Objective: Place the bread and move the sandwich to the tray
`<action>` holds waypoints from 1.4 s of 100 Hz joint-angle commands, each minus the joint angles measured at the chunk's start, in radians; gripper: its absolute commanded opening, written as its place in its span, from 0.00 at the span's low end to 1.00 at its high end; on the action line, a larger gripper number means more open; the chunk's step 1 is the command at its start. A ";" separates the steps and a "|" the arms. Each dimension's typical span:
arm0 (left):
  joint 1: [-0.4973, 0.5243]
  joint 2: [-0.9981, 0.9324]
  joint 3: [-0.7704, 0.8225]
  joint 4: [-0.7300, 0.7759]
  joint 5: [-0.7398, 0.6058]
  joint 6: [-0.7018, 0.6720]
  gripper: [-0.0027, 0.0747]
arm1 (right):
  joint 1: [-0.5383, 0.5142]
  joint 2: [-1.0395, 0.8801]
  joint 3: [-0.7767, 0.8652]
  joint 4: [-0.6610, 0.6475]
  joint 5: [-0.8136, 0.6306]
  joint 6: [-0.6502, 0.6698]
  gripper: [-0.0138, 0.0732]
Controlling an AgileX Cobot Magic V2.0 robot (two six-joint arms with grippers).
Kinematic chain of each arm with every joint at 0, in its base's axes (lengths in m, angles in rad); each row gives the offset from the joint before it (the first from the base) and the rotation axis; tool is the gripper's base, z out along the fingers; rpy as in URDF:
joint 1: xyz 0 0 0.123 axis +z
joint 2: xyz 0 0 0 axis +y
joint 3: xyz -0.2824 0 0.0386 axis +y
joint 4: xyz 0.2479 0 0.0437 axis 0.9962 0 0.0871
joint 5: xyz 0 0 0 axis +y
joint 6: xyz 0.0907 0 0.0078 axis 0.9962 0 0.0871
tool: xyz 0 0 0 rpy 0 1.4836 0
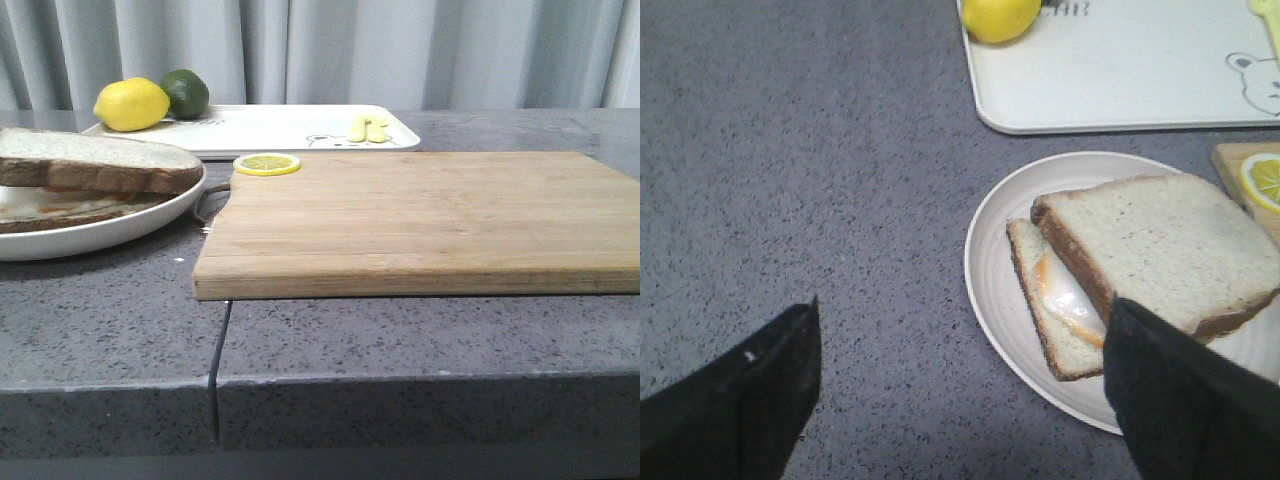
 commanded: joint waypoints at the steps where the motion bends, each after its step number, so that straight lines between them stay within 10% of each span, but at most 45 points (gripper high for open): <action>1: 0.018 0.060 -0.037 -0.002 -0.076 -0.032 0.69 | -0.005 0.006 -0.027 -0.012 -0.069 -0.001 0.84; 140: 0.035 0.589 -0.037 -0.146 -0.263 -0.032 0.67 | -0.005 0.006 -0.027 -0.012 -0.069 -0.001 0.84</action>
